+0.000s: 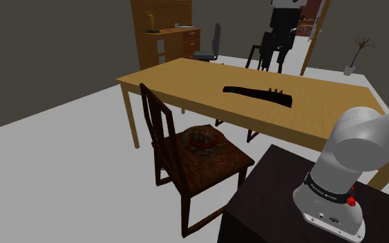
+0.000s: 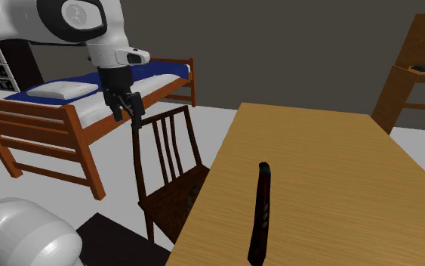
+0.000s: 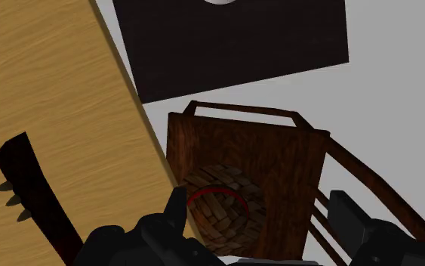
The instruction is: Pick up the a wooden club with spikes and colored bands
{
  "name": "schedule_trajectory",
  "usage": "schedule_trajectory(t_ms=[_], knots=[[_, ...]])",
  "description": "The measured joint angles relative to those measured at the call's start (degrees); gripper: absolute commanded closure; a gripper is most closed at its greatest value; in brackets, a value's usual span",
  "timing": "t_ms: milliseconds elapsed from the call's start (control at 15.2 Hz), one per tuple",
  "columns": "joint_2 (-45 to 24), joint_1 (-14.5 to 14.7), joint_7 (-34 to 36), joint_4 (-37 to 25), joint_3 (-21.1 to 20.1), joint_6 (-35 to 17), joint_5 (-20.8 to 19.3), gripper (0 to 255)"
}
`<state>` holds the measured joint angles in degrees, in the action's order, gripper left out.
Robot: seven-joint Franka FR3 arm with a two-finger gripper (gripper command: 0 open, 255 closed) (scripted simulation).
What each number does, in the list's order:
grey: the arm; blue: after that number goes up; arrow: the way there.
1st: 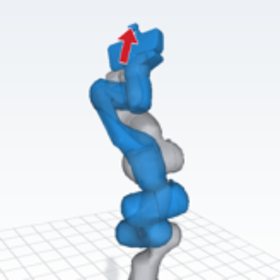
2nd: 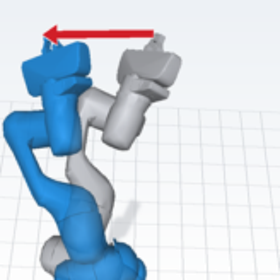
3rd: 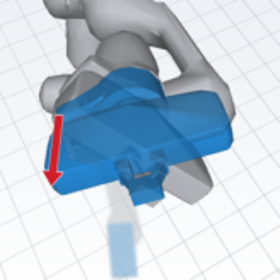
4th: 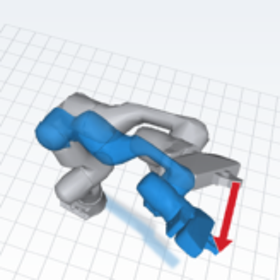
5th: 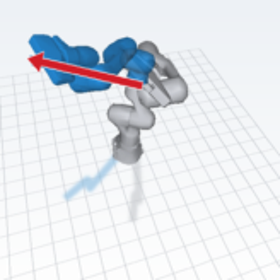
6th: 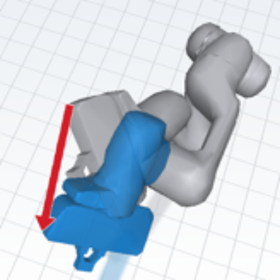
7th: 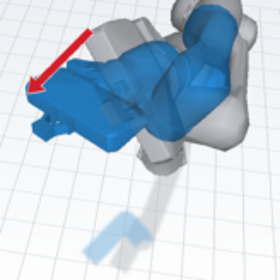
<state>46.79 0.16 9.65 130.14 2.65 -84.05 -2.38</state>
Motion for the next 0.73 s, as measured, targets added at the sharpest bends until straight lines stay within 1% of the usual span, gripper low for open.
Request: schedule_trajectory(t_ms=[132, 264, 594, 726], knots=[[-0.1, -0.1, -0.6, 0.5, 0.5, -0.6, -0.3, 0], [-1.0, -0.3, -2.8, 1.7, 2.3, -2.6, -1.7, 0], [-4.3, -1.2, -10.1, 4.0, 8.2, -8.3, -5.9, 0], [-6.9, -1.4, -12.9, 3.5, 10.5, -10.4, -7.1, 0]])
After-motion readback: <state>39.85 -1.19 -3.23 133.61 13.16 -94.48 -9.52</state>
